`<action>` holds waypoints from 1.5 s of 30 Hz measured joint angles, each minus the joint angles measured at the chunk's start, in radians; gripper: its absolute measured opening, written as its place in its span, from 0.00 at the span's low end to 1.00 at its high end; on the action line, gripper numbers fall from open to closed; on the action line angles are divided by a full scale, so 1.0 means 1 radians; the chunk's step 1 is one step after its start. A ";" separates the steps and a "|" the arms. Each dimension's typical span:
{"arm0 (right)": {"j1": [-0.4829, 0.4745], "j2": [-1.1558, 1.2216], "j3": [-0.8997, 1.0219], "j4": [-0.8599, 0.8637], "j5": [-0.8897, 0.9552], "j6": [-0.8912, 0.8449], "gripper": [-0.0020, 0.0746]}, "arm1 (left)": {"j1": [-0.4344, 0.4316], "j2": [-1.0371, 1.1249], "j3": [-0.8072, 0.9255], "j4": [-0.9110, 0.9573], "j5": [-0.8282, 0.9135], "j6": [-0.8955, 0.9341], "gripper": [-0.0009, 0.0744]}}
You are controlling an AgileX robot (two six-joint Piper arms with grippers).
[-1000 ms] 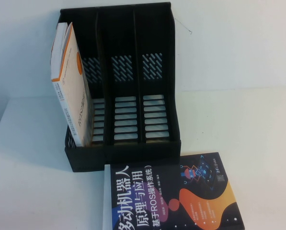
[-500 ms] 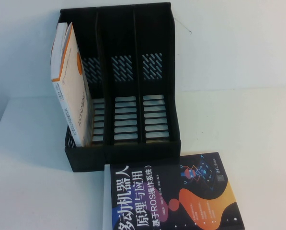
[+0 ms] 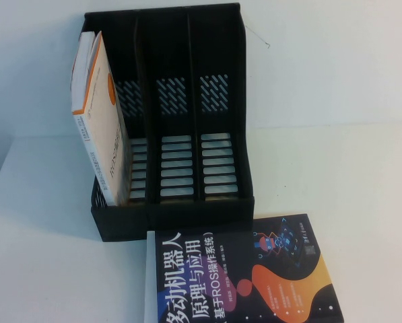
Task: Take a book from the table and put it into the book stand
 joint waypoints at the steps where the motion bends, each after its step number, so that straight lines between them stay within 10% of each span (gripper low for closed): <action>1: 0.000 0.000 0.000 0.009 -0.002 -0.005 0.02 | 0.000 0.000 0.000 -0.005 -0.002 0.008 0.01; 5: 0.000 0.000 0.000 0.024 0.034 -0.033 0.02 | 0.000 0.000 0.000 -0.015 0.052 0.029 0.01; 18: 0.000 0.128 -0.417 0.044 0.863 -0.121 0.03 | 0.000 0.106 -0.420 -0.066 0.979 0.021 0.01; 33: 0.000 0.781 -0.609 0.206 1.106 -0.092 0.03 | 0.000 0.608 -0.496 -0.128 1.319 0.022 0.01; 45: 0.132 1.255 -0.685 0.556 1.185 -0.467 0.03 | 0.000 0.781 -0.488 -0.385 1.334 0.166 0.01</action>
